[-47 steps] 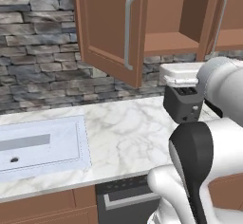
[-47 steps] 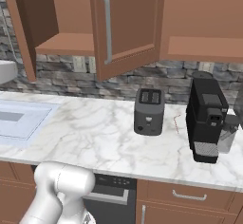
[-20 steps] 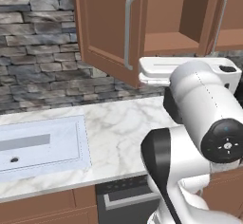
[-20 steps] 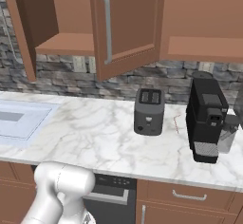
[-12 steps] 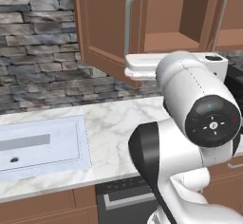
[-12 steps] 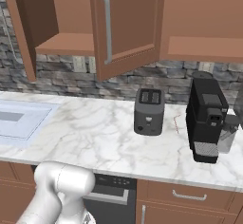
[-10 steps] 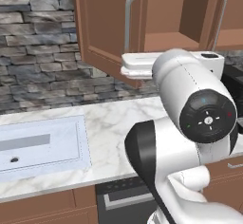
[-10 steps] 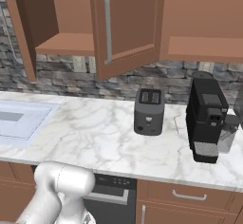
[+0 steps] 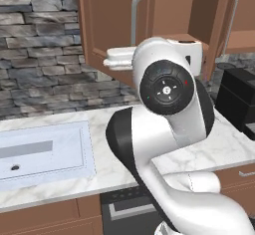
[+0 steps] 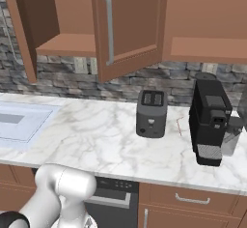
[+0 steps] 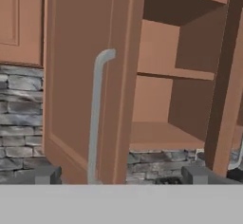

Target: Close all open cabinet doors.

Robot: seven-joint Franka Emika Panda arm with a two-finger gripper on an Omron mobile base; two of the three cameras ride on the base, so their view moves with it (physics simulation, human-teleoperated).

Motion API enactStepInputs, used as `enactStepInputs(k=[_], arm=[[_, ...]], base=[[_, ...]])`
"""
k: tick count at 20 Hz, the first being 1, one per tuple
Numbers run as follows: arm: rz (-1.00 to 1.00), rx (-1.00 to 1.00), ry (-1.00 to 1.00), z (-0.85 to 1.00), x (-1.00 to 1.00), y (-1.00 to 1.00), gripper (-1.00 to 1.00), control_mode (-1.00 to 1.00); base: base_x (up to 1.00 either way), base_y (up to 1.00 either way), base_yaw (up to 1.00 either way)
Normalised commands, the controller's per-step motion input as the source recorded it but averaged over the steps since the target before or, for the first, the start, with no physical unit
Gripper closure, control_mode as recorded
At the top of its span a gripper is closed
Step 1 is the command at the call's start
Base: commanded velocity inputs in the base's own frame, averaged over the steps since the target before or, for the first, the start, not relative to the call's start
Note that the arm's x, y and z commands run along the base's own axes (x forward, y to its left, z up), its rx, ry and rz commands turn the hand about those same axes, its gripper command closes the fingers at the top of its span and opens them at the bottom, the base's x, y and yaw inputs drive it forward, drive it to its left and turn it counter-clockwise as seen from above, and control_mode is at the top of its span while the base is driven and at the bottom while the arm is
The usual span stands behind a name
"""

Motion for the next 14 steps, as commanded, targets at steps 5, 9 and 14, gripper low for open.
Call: enactStepInputs(k=[5,9,14], arm=[[-0.05,-0.09,0.0,-0.24,0.5,0.15,-1.0,-1.0],[-0.04,-0.05,0.0,-0.03,0.34,0.19,-1.0,-1.0],[-0.05,-0.03,0.0,0.0,0.21,0.21,-1.0,-1.0]], base=[[0.0,0.0,0.0],[0.0,0.0,0.0],[0.0,0.0,0.0]])
